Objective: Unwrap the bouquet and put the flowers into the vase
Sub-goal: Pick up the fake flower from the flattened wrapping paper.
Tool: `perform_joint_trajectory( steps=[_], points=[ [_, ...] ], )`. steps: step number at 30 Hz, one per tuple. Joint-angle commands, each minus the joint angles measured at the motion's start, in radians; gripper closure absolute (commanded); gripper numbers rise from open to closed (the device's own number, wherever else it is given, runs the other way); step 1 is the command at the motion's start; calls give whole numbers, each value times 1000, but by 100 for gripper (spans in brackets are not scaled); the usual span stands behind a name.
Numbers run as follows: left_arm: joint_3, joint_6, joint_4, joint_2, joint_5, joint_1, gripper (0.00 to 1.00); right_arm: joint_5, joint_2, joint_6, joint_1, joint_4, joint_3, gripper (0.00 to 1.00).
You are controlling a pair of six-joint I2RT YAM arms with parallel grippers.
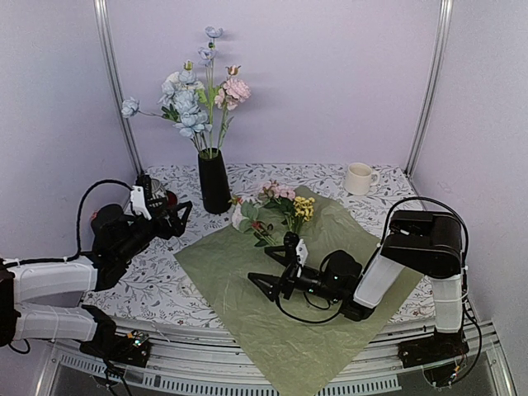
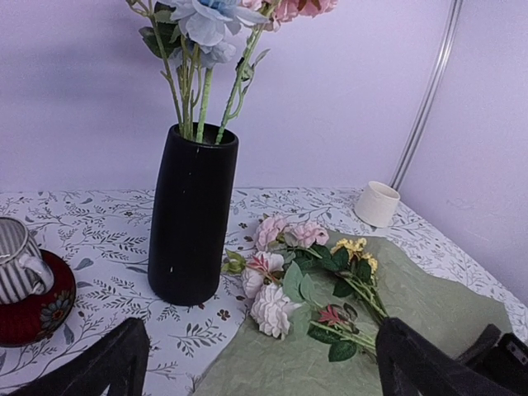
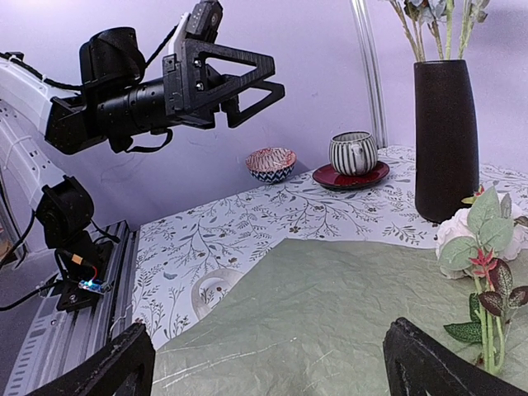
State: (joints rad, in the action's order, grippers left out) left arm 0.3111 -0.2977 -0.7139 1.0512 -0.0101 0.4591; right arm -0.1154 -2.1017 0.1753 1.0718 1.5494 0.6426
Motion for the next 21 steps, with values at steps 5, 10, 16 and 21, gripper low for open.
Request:
perform_joint_trajectory(
  steps=[5, 10, 16, 21],
  points=[
    [-14, 19, -36, -11, -2, 7, 2, -37, 0, 6, -6, -21, 47, 1],
    [-16, 22, -38, -11, -1, 7, 2, -88, 30, -12, -6, -187, 113, 1],
    [-21, 26, -39, -19, 5, 6, 2, -21, 85, 2, -4, -125, 37, 1],
    [-23, 28, -42, -24, 5, 8, 2, 45, 114, 46, -10, 32, -70, 1]
  ],
)
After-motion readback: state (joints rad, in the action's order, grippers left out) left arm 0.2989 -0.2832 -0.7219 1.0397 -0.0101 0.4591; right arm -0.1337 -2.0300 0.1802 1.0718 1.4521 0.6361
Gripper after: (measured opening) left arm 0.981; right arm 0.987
